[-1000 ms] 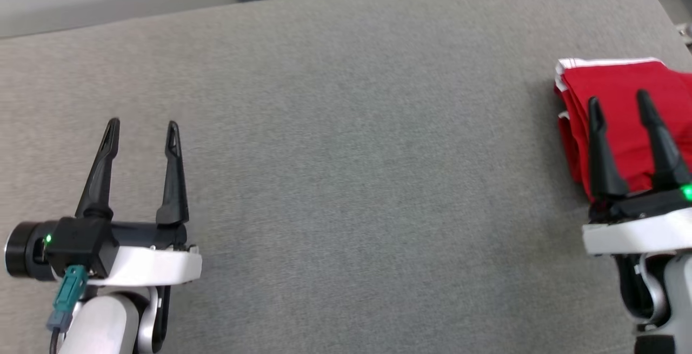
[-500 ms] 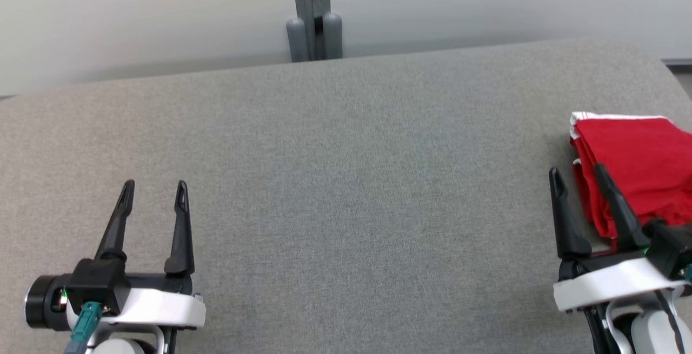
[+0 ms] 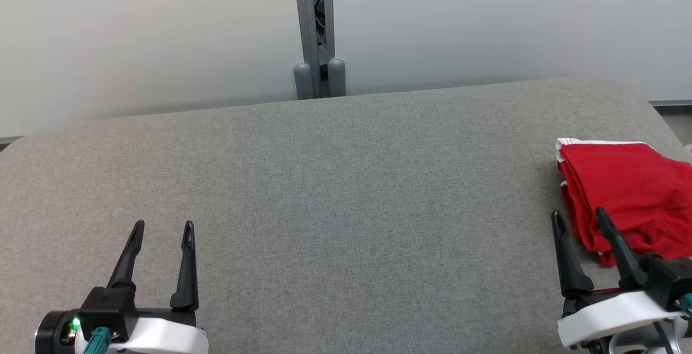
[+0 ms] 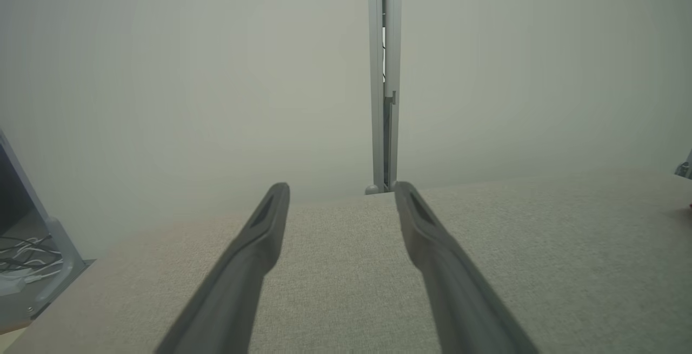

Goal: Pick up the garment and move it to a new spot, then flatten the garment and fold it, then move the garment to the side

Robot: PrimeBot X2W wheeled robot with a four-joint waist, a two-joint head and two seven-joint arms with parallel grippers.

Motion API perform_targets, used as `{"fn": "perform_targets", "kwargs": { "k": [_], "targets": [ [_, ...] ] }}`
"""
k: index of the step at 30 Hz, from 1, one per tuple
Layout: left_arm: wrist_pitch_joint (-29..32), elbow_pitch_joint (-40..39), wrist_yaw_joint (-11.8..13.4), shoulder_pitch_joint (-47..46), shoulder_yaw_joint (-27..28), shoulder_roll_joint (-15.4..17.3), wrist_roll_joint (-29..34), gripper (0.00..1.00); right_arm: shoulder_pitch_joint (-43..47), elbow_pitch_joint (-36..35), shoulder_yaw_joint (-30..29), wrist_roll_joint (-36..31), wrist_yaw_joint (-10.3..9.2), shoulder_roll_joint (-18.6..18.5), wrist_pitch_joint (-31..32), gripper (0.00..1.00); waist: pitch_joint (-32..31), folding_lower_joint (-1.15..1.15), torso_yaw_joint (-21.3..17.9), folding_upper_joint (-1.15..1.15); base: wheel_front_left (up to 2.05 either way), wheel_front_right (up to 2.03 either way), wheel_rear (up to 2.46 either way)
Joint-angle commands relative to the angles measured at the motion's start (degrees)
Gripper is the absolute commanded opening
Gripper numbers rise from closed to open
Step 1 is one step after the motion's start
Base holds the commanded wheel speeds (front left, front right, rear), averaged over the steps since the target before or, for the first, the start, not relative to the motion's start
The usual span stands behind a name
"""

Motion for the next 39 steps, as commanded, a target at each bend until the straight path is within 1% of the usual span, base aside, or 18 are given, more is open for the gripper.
{"fn": "perform_targets", "kwargs": {
  "k": [1,4,19,39],
  "targets": [
    [0.1,-0.1,0.5,0.5,0.1,0.6,-0.3,1.00,0.7,-0.6,-0.1,-0.5,0.01,0.0,0.3,1.00,-0.3,0.00,0.0,0.00,0.00,0.00,0.00],
    [0.8,-0.1,0.1,1.2,-0.2,0.7,-0.6,1.00,1.2,-0.8,-0.3,-0.5,0.01,0.2,0.6,1.00,-0.6,0.00,0.1,0.00,0.00,0.00,0.00],
    [1.9,0.0,0.6,0.3,-0.6,1.0,-1.3,1.00,0.8,-1.8,0.1,0.1,0.01,0.6,1.0,1.00,-0.1,0.00,0.5,0.00,0.00,0.00,0.00],
    [1.5,1.0,1.0,-0.4,-1.1,0.9,-2.1,1.00,0.2,-1.0,0.4,0.7,0.01,0.6,0.8,1.00,0.1,0.00,0.6,0.00,0.00,0.00,0.00]
  ]
}}
